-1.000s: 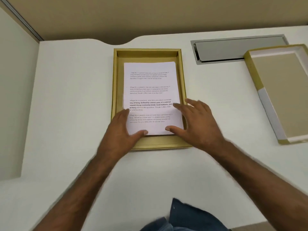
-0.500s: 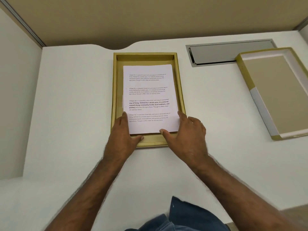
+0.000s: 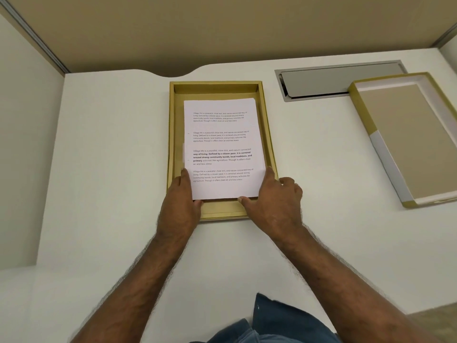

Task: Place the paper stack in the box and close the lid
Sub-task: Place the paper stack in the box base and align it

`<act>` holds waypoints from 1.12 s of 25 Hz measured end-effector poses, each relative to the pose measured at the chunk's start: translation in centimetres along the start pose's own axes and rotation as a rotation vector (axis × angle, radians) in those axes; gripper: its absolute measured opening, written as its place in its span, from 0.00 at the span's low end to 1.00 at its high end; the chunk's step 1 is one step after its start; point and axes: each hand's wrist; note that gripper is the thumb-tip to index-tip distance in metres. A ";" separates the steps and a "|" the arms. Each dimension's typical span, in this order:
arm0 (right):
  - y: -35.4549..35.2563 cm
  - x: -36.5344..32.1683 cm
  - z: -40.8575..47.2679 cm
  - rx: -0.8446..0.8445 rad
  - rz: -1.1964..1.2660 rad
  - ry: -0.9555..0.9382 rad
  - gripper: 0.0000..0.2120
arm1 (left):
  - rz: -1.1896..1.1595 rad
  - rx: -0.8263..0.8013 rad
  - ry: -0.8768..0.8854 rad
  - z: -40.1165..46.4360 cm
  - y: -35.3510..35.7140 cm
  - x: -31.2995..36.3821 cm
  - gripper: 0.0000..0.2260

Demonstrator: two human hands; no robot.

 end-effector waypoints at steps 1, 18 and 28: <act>0.1 0.0 0.0 0.008 -0.004 -0.005 0.46 | 0.003 -0.004 -0.001 0.0 0.0 0.0 0.40; 0.4 2.0 0.3 0.107 0.164 -0.072 0.38 | 0.014 -0.039 -0.037 -0.7 -0.8 1.1 0.41; 0.4 6.5 -0.8 -0.084 0.449 -0.065 0.55 | -0.106 0.163 -0.215 -4.4 -2.8 -2.2 0.31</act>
Point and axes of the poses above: each hand's wrist, its own z-axis towards the middle knuckle, its own y-axis out of the palm, x = y × z, and after that the axes turned 2 degrees about -x, right-handed
